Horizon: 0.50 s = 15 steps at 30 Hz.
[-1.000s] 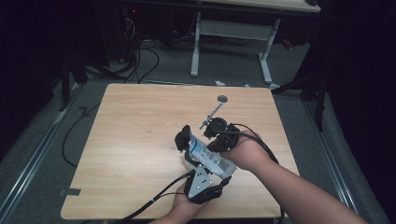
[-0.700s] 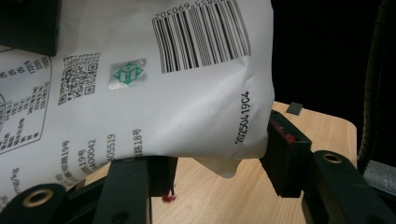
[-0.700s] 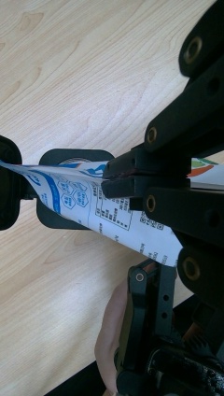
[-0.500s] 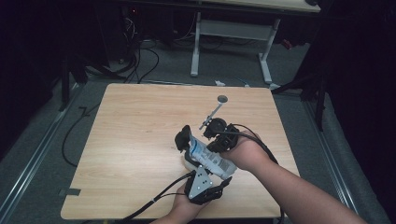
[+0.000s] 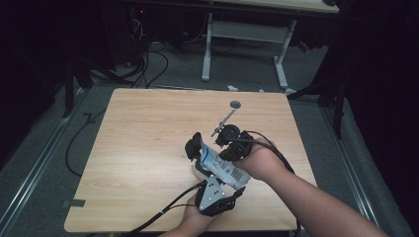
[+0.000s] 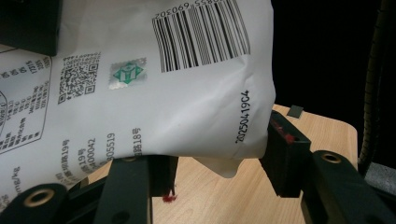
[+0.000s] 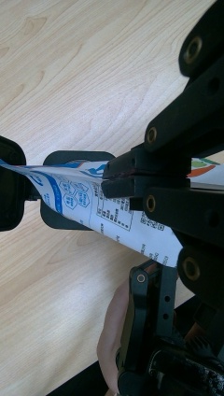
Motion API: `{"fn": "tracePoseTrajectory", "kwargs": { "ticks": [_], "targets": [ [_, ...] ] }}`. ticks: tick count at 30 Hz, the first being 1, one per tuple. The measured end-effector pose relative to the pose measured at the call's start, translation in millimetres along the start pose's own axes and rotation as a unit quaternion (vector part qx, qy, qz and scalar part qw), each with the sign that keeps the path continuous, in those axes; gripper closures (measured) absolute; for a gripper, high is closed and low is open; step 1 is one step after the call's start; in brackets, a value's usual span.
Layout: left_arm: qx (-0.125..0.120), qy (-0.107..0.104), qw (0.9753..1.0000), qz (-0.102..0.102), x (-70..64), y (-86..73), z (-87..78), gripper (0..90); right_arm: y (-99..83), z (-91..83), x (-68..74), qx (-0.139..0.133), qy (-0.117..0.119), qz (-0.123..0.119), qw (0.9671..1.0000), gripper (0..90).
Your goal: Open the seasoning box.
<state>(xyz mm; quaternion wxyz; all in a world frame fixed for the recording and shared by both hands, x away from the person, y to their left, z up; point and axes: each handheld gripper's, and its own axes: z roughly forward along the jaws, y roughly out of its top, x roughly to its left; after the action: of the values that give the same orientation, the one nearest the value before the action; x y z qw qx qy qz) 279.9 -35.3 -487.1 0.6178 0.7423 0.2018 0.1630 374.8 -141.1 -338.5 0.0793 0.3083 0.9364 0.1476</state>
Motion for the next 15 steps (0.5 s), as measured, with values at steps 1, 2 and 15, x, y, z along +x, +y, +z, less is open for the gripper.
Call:
{"fn": "tracePoseTrajectory", "kwargs": {
  "ticks": [1,2,15],
  "targets": [
    [0.000,0.000,1.0000,0.001,-0.1,-0.1,-0.1,52.0,-0.1,-0.3,0.0,0.000,0.000,0.000,1.0000,90.0],
    [0.000,0.001,1.0000,0.002,-0.1,-0.2,-0.3,52.0,-0.3,-0.5,0.2,-0.001,-0.001,0.000,1.0000,90.0],
    [0.000,0.001,1.0000,0.010,-0.8,-4.3,-1.6,52.9,-5.4,-2.4,0.5,-0.006,0.000,0.003,1.0000,90.0]
  ]
}}
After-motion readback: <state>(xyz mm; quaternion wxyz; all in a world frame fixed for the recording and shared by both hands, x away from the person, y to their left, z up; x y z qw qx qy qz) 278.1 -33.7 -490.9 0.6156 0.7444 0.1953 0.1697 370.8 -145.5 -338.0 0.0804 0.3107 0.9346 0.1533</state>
